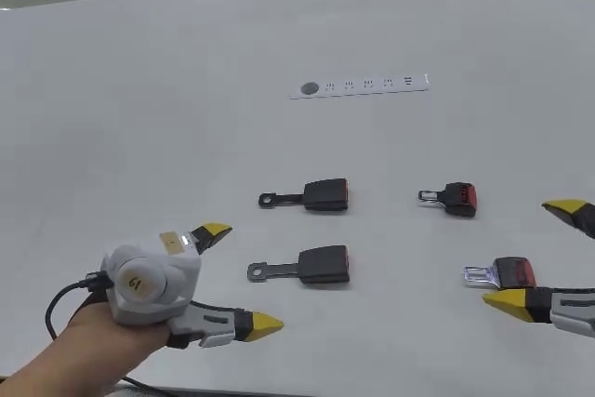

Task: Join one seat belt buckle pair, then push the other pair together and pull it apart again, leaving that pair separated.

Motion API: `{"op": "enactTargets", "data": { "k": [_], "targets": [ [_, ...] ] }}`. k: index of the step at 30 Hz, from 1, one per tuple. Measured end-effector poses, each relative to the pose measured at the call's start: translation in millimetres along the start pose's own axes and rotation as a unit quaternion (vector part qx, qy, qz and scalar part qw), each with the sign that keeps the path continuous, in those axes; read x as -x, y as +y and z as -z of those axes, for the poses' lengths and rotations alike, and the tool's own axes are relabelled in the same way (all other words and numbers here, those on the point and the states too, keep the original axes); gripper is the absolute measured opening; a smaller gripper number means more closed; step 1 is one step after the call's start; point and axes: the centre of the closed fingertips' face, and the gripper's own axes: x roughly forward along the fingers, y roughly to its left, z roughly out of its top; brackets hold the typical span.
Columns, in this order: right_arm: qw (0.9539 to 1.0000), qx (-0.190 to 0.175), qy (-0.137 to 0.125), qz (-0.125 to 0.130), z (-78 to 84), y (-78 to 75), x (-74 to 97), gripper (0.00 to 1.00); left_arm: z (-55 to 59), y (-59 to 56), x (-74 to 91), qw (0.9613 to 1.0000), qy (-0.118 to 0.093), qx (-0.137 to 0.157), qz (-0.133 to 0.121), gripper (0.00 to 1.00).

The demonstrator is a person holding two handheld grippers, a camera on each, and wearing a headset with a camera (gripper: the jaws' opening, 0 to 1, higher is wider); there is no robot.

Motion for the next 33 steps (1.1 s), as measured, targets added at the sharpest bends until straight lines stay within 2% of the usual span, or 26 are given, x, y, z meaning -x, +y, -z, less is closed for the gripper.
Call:
{"op": "enactTargets", "data": {
  "k": [6,8,16,21,25,33],
  "targets": [
    [1.0,0.0,-0.001,0.005,-2.2,-0.7,0.9,0.94,0.1,-0.4,0.9,1.0,0.002,-0.006,-0.001,0.91],
    [0.9999,0.002,-0.004,0.011,-3.2,-2.1,0.6,1.0,-0.1,-0.6,0.9,1.0,0.003,-0.008,-0.001,0.91],
    [0.9998,0.015,0.005,0.012,-1.7,-2.5,0.8,1.0,-3.5,0.2,1.2,0.9998,0.005,-0.017,0.0,0.92],
    [0.9998,0.008,0.015,0.014,1.1,-4.2,3.0,1.0,-5.0,2.8,0.1,0.9997,0.008,-0.023,0.003,0.96],
    [0.9996,0.001,0.022,0.018,9.9,-5.3,6.8,1.0,-7.9,6.3,-0.2,1.0,-0.001,-0.009,0.003,0.99],
    [0.9992,-0.009,0.033,0.023,26.9,-4.7,13.1,1.0,-3.5,4.5,-5.1,0.9998,0.01,-0.01,0.012,1.0]
  ]
}}
